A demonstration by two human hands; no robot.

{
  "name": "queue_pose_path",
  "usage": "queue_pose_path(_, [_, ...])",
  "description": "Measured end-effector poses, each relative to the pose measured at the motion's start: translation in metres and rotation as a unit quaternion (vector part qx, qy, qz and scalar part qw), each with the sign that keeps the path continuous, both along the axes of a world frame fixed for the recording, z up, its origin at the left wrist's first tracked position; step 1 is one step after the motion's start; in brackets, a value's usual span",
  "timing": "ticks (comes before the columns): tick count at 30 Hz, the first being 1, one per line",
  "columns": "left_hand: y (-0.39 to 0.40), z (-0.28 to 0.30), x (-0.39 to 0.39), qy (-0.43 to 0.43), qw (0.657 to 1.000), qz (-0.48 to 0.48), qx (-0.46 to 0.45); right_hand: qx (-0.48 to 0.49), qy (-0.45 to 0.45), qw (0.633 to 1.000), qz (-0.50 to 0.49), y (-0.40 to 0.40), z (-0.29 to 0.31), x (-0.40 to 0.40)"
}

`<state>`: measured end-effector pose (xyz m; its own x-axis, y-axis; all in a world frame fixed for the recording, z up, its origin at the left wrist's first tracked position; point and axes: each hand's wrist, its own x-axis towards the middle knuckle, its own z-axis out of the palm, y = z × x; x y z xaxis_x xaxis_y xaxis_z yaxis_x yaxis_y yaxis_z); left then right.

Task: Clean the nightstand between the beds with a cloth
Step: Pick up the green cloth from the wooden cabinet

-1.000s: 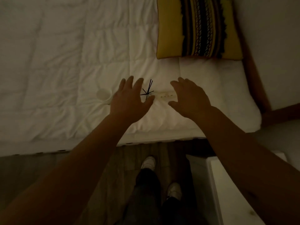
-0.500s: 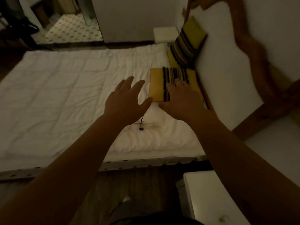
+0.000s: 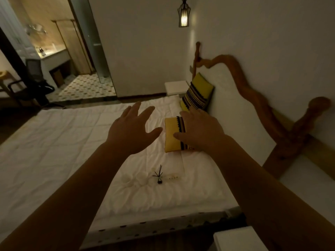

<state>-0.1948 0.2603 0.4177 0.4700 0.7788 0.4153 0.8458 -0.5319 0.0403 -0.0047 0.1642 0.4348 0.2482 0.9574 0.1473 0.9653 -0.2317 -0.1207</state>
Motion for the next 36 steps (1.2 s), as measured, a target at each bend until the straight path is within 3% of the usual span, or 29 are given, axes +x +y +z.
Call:
queue_pose_path(8, [-0.014, 0.008, -0.024, 0.018, 0.999, 0.029, -0.037, -0.001, -0.015, 0.999, 0.051, 0.011, 0.001, -0.022])
queue_pose_path(16, [-0.041, 0.015, -0.107, 0.003, 0.988, 0.150, -0.040, -0.008, -0.006, 0.983, 0.183, 0.052, -0.001, -0.102])
queue_pose_path(23, [-0.083, -0.005, -0.246, -0.015, 0.953, 0.297, -0.051, -0.024, 0.002, 0.941, 0.338, 0.072, -0.009, -0.247])
queue_pose_path(36, [-0.196, -0.023, -0.515, -0.055, 0.843, 0.529, -0.078, -0.034, 0.009, 0.819, 0.572, 0.036, -0.028, -0.562])
